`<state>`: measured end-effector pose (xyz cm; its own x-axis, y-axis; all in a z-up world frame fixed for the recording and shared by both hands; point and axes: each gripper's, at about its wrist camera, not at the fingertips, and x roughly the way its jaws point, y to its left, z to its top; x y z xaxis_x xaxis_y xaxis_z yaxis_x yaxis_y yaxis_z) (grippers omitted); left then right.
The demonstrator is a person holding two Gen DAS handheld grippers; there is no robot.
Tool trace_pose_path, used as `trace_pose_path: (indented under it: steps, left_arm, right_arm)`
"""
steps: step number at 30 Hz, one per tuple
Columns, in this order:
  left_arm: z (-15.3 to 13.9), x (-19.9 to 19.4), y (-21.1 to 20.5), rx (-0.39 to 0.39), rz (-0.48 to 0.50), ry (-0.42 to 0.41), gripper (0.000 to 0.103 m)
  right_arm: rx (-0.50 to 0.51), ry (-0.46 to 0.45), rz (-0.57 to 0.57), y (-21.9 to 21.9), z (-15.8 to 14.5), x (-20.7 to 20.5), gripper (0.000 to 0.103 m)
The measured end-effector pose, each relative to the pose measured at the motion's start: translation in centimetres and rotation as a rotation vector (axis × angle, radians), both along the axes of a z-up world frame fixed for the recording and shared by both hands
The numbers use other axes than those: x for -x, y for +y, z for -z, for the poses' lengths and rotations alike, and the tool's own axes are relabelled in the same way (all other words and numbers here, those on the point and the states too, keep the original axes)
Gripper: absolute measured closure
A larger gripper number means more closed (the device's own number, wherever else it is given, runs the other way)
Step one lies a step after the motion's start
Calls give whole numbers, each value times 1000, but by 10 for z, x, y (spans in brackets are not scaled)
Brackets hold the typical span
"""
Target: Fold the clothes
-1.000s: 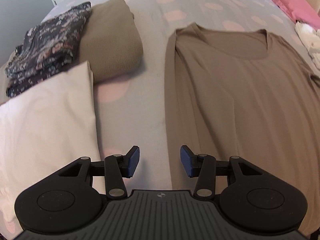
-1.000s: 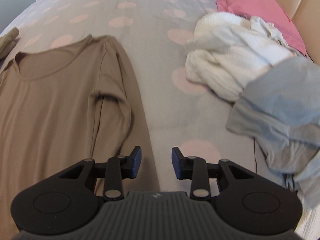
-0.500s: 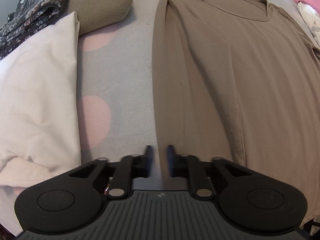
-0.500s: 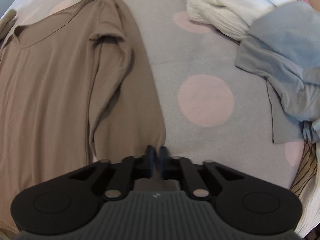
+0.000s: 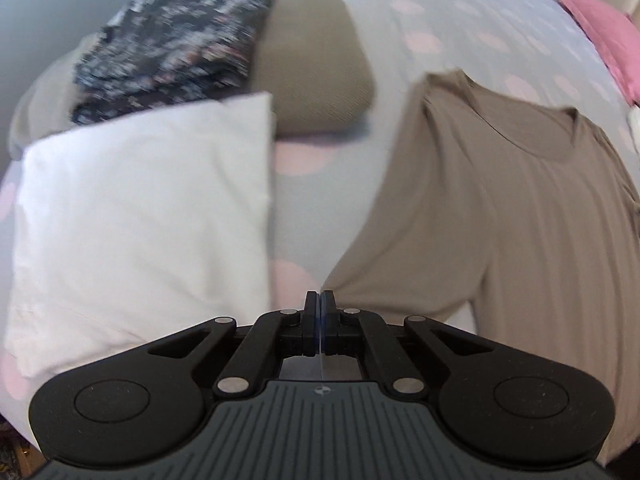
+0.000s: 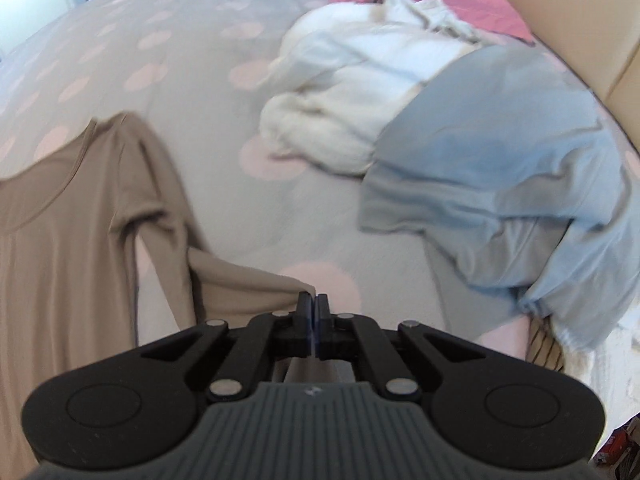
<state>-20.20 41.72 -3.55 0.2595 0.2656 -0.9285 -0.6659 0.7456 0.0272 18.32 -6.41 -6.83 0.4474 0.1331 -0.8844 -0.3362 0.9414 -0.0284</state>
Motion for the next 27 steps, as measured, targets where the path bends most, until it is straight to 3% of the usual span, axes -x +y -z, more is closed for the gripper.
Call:
trace_pose_path:
  steps: [9,15,18,22,27]
  left_arm:
    - [-10,7,56,-103,-184,-22,103]
    - [-8,8,81,-166,-252,-18,103]
    - [0,6,82,-200,-241,15,103]
    - [-8,4,67,-236,-187,-27,103]
    - [-24,-12,20,-227,-27,-73,103]
  right_arm:
    - [53,-132,162,-13,-12,-60,102]
    - [52,-133,223,-25,-1,-79,102]
    - [50,-125,235,-28,4,-84,100]
    - [42,-122,245,-32,8,-87,89]
    - [55,-199,247,-27,-14,-64,82]
